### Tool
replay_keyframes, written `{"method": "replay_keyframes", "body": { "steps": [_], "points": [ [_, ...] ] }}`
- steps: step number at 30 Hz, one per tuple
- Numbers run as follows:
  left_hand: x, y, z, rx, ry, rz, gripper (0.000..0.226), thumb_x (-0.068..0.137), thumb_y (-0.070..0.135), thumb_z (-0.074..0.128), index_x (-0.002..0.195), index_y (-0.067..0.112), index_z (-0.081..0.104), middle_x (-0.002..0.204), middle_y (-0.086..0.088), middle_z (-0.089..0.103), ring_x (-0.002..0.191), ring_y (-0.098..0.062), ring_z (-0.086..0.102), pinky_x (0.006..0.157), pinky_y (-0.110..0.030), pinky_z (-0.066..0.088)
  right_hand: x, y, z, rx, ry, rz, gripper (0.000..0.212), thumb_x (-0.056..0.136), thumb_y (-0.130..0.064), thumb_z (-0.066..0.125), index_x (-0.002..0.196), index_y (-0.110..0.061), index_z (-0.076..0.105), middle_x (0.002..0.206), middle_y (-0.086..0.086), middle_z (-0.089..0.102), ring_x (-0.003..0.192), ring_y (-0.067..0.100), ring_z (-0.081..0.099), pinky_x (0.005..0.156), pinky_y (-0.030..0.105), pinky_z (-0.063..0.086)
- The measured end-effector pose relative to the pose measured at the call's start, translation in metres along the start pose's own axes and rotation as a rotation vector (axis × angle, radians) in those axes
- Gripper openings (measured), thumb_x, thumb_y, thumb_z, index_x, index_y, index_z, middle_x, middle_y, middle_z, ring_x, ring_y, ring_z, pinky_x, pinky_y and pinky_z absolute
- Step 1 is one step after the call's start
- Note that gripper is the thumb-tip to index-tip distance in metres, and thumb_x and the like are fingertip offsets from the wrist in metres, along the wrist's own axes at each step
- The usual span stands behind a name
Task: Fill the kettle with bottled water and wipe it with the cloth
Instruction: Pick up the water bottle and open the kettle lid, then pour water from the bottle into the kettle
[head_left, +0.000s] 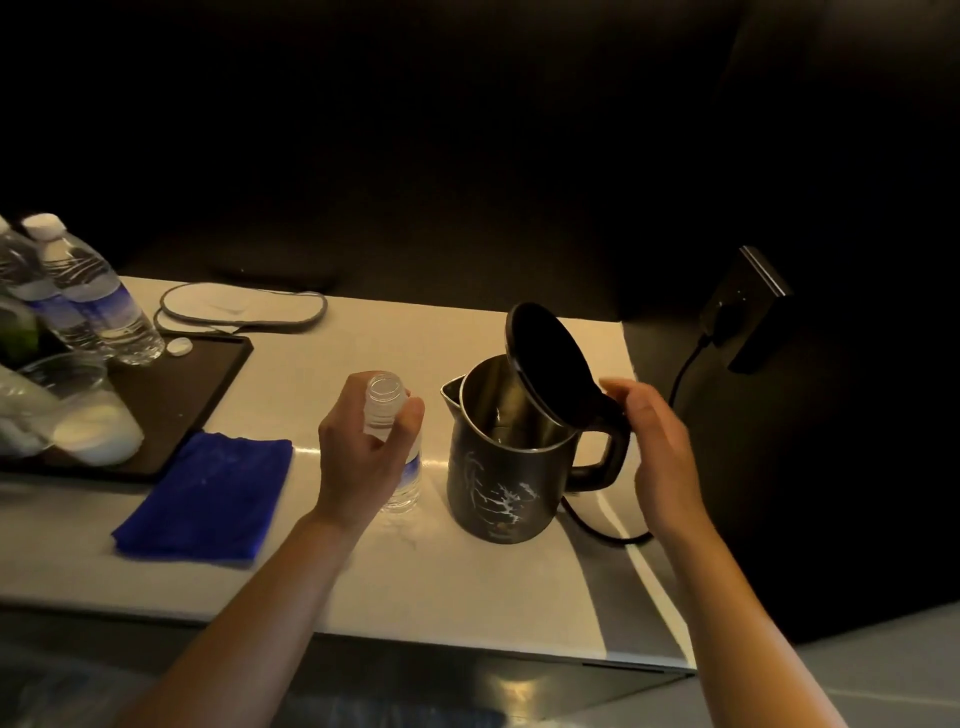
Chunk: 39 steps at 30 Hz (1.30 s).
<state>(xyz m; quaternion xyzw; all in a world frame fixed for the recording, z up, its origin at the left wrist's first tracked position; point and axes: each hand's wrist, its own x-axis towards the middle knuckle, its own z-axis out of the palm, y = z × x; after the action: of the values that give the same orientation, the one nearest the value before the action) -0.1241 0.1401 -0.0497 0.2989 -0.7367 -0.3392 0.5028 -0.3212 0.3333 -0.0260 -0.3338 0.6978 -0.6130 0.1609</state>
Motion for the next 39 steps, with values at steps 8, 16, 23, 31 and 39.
{"method": "replay_keyframes", "body": {
  "steps": [8,16,23,31,39],
  "points": [
    [-0.014,-0.005,0.004,-0.066,0.008,-0.035,0.053,0.076,0.049,0.071,0.119,0.032,0.045,0.105,0.026,0.056,0.097,0.014,0.059,0.068,-0.001,0.047,0.001,-0.034,0.019,-0.434,-0.133,-0.171,0.107,0.073,-0.083,0.052,0.162,-0.030,0.024,0.147,-0.010,0.040,0.129,0.011,0.045,0.095,0.024,0.046],
    [-0.020,-0.017,0.013,-0.114,0.030,-0.116,0.066,0.068,0.045,0.080,0.121,0.041,0.040,0.111,0.030,0.051,0.104,0.020,0.054,0.069,0.001,0.047,-0.003,-0.034,0.031,-0.427,0.004,-0.234,0.110,0.082,-0.091,0.023,0.158,-0.014,0.033,0.125,0.001,0.043,0.107,0.021,0.051,0.081,0.031,0.049],
    [-0.023,-0.028,0.017,-0.084,0.040,-0.134,0.070,0.066,0.059,0.075,0.122,0.047,0.036,0.110,0.030,0.050,0.104,0.020,0.054,0.070,0.002,0.046,-0.003,-0.026,0.032,-0.321,0.068,-0.268,0.103,0.086,-0.089,0.019,0.152,-0.014,0.041,0.117,0.000,0.046,0.103,0.007,0.052,0.080,0.015,0.046],
    [-0.030,-0.031,0.020,-0.124,0.058,-0.082,0.067,0.074,0.061,0.073,0.128,0.057,0.033,0.117,0.046,0.048,0.108,0.014,0.056,0.077,0.000,0.046,-0.003,-0.026,0.029,-0.257,0.104,-0.189,0.112,0.085,-0.090,0.020,0.141,0.001,0.050,0.118,0.006,0.050,0.109,0.028,0.057,0.091,0.056,0.051],
    [-0.020,-0.030,0.016,-0.173,0.059,-0.063,0.064,0.073,0.046,0.077,0.125,0.043,0.041,0.109,0.040,0.053,0.098,0.005,0.062,0.070,-0.007,0.052,-0.002,-0.025,0.030,-0.224,0.102,-0.188,0.109,0.086,-0.088,0.024,0.142,0.001,0.049,0.119,0.008,0.051,0.109,0.024,0.056,0.092,0.048,0.051]
  ]
}}
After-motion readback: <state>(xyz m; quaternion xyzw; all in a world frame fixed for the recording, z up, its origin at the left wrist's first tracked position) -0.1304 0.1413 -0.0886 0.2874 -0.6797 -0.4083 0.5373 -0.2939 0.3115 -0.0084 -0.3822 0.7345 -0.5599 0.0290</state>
